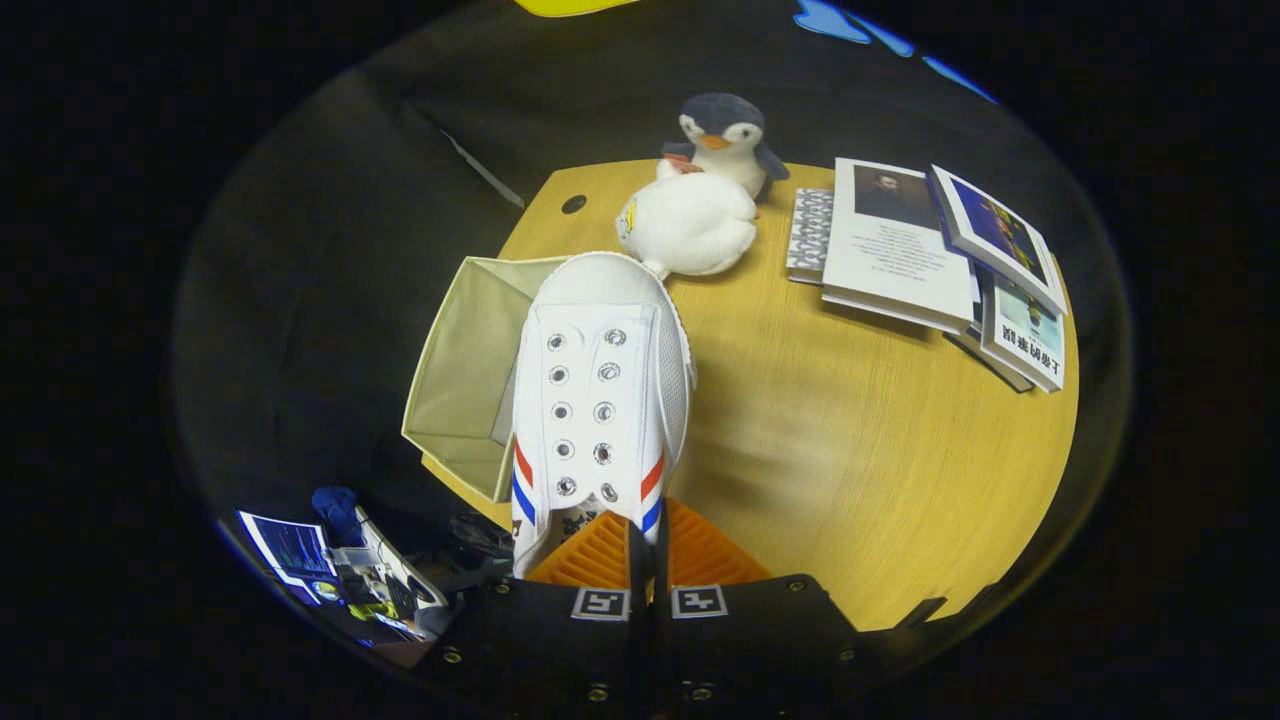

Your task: Open the storage box then place both shoes into the box .Put the left shoe in first, then the right shoe, with the right side of both shoes facing outward in a uniform manner.

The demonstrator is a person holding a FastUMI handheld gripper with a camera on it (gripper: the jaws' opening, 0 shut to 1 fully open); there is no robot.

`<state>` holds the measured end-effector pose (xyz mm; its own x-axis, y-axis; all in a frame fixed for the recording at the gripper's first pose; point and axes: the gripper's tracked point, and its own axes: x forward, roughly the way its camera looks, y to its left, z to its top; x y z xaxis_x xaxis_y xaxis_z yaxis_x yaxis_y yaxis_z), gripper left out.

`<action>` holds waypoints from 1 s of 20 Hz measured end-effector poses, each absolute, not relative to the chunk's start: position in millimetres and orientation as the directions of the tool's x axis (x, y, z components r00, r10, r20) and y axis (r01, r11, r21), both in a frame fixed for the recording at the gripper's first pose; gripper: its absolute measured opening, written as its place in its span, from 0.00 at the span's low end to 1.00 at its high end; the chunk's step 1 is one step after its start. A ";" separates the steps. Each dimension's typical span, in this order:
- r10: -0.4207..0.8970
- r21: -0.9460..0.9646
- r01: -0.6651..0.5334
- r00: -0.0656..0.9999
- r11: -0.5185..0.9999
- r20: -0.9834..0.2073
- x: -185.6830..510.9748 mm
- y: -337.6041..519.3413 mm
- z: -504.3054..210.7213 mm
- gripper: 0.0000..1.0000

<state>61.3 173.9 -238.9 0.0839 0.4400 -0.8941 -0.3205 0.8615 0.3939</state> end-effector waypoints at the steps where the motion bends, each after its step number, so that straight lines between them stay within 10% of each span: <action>1: 0.446 0.398 -0.331 0.083 0.856 -0.891 64.0 183.8 -234.6 0.01; 20: 0.426 0.360 -0.524 0.007 0.772 -0.905 92.4 334.3 -229.9 0.01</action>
<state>92.4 334.3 -229.9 0.0066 0.4263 -0.9046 -0.5241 0.7718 0.3599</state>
